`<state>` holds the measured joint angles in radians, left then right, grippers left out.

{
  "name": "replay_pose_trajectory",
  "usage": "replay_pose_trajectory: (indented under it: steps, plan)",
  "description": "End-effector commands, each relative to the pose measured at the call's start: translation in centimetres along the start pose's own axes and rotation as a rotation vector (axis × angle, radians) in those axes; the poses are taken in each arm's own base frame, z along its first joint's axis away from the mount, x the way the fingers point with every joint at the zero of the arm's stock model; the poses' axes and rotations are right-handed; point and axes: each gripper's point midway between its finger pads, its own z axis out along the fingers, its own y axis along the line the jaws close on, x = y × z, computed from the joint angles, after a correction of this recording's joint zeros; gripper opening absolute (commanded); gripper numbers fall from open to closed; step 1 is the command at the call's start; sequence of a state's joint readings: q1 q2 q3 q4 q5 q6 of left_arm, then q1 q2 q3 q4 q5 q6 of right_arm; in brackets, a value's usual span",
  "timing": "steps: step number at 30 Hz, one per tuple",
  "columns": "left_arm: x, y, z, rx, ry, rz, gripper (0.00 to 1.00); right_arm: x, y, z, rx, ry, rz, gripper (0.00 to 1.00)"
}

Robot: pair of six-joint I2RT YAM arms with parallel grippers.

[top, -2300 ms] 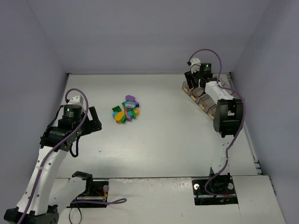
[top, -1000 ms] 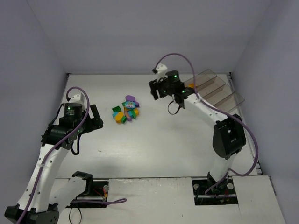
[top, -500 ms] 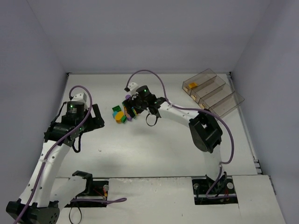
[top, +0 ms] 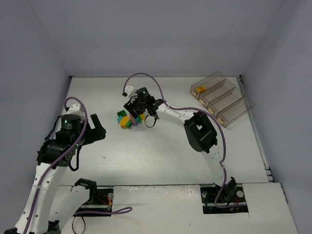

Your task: Sort the legos into containers by color

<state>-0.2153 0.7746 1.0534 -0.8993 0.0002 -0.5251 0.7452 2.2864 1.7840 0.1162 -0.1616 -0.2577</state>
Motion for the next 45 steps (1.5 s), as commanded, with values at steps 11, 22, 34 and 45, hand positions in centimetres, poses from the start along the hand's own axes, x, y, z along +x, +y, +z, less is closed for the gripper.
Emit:
replay_pose_trajectory:
  steps: [11,22,34,45]
  plan:
    - [-0.4,-1.0,0.6,0.033,0.017,-0.016,0.81,-3.1,-1.9,-0.9,0.032,-0.079,-0.040,0.30]
    - [-1.0,-1.6,1.1,0.049,0.005,-0.019,0.81,-7.2,-10.4,-8.8,0.244,-0.190,0.074,0.01]
    - [-1.7,-2.3,2.6,0.054,0.011,-0.035,0.81,3.8,-29.9,-24.5,0.829,-0.178,0.624,0.00]
    - [-1.6,-2.5,3.2,0.052,0.031,-0.044,0.81,12.2,-34.7,-27.3,1.051,-0.218,1.066,0.00]
